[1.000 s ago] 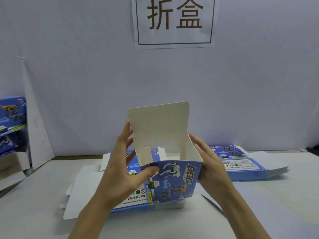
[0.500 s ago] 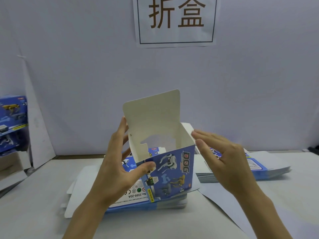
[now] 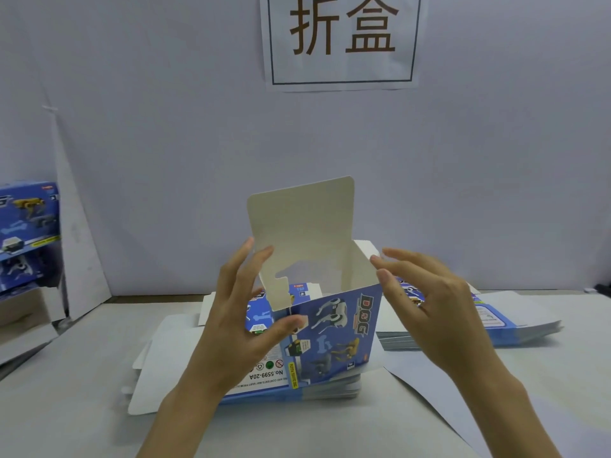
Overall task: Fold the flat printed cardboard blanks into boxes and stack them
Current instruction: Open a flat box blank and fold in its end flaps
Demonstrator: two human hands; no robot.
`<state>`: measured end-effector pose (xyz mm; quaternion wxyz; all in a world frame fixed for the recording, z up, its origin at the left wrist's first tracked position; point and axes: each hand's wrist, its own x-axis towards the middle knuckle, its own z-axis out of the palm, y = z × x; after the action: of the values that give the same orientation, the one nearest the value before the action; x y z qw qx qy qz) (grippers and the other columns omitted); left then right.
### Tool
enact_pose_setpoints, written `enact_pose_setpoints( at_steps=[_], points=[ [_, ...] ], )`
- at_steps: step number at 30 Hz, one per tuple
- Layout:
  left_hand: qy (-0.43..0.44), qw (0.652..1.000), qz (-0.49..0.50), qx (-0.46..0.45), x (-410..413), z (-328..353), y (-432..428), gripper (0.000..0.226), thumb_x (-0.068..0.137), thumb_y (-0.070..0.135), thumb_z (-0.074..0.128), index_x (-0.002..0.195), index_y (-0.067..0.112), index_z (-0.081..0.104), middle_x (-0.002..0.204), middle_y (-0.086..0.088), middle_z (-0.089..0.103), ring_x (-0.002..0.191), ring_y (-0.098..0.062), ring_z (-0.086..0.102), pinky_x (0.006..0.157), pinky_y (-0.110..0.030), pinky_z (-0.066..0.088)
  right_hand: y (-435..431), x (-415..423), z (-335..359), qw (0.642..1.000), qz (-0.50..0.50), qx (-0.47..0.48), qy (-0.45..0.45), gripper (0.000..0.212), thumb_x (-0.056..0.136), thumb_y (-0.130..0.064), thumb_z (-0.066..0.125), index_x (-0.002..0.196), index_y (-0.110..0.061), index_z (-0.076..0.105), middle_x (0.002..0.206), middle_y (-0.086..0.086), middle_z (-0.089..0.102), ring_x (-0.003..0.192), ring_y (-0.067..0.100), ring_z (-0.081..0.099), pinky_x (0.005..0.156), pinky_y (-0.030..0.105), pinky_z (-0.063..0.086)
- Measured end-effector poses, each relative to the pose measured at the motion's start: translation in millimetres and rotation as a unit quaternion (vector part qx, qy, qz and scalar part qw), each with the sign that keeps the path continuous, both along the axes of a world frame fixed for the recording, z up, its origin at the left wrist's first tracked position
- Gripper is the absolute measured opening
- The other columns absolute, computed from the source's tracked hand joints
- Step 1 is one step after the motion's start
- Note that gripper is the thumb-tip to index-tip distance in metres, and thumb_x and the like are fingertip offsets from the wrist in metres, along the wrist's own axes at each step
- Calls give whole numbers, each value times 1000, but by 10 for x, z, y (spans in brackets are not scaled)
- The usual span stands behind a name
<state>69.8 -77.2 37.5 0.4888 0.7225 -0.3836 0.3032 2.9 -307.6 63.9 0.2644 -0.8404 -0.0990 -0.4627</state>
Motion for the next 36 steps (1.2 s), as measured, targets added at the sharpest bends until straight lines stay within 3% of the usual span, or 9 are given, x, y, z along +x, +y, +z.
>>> enact_pose_setpoints(
  at_steps=[4,11,16,20,24,26,29,33,36],
  points=[
    [-37,999,28,-11,22,-105,-28,68,76,70,57,132,37,37,132,24,36,120,4,43,84,-2,43,11,12,2,999,2,-16,-30,20,86,-27,58,82,-11,69,110,-13,61,105,6,57,89,27,45],
    [9,998,14,-59,-28,-209,-101,60,75,77,53,128,60,31,133,39,37,112,-9,57,75,-28,60,43,59,-48,999,7,18,-37,14,86,-24,58,74,-21,53,99,-16,64,77,10,64,65,22,47],
    [28,994,3,-101,-33,-249,-122,65,73,74,58,130,57,32,133,-6,53,106,-3,63,71,-17,57,60,62,-63,999,13,25,-38,15,87,-27,57,74,-25,50,103,-20,62,77,12,66,64,20,46],
    [31,993,19,-109,-42,-219,-88,62,68,75,63,122,66,34,129,-11,55,104,-5,64,71,-31,60,93,62,-63,998,20,26,-44,16,88,-27,56,73,-25,50,102,-22,63,73,8,65,60,15,47],
    [-46,990,98,-94,-96,-83,-152,43,86,66,45,111,33,55,116,4,44,113,7,44,80,-5,44,94,59,-50,999,13,21,-44,13,89,-29,54,79,-31,47,97,-14,68,69,10,65,57,12,45],
    [8,983,112,-144,-159,26,-203,32,84,61,46,96,34,58,99,10,47,93,2,50,74,-6,42,73,66,-52,999,11,21,-38,12,89,-29,53,77,-27,49,98,-15,66,67,12,65,54,12,43],
    [116,975,55,-180,-234,143,-239,25,81,48,53,100,32,59,76,7,53,68,-7,55,63,-14,46,42,79,-55,999,6,31,-30,19,91,-32,53,77,-21,53,98,-17,65,66,12,64,52,15,41],
    [273,937,-14,-218,-219,225,-149,28,91,13,57,114,28,54,88,-5,66,66,-11,65,62,-21,53,1,98,-73,998,4,66,-2,12,91,-31,55,80,-29,52,94,-25,62,72,6,65,56,14,46],
    [428,865,-121,-235,-147,286,25,34,75,4,66,108,13,63,87,-11,73,65,-16,68,56,-22,55,-26,113,-99,996,3,91,8,23,92,-21,60,73,-29,51,92,-25,65,75,-1,63,54,10,43]
  ],
)
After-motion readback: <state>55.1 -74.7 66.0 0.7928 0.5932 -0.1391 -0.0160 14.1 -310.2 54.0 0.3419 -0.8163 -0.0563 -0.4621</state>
